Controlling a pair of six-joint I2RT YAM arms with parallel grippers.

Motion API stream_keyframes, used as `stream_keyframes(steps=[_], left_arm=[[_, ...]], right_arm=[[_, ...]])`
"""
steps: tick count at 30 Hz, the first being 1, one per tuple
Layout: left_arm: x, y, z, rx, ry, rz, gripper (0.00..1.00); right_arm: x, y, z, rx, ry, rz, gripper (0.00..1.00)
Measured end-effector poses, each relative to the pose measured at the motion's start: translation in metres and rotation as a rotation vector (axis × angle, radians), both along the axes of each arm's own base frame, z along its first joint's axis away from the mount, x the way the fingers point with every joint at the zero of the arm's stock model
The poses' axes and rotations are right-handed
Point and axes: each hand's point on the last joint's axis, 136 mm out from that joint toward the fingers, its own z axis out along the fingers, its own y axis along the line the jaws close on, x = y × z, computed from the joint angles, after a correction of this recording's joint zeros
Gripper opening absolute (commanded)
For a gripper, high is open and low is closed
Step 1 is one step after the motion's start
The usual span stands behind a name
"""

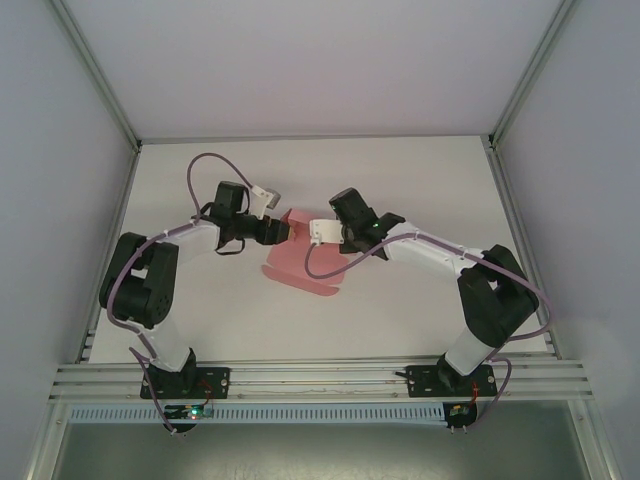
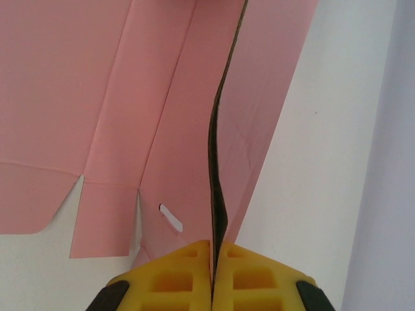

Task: Assemble paper box

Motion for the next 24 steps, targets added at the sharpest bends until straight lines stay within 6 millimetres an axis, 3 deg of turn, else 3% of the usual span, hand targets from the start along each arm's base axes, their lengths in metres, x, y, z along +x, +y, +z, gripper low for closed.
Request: stream_keyframes(steps=[13,19,24], left_arm=[[0.001,-0.016,-0.01,-0.074,-0.043,-0.079,0.49],[-0.004,-0.019,-0.01,-0.099,-0.082,-0.111,0.4],[0.01,-0.018,-0.008,-0.086,-0.14,-0.072,0.52]], right_arm=[[-0.003,0.0,-0.003,-0.147,-0.011,0.014,0.0],[-0.004,-0.006,-0.004,-0.182,-0.013,0.003,0.0],[-0.005,-0.006,-0.005,-0.186,0.008,0.007,0.0]])
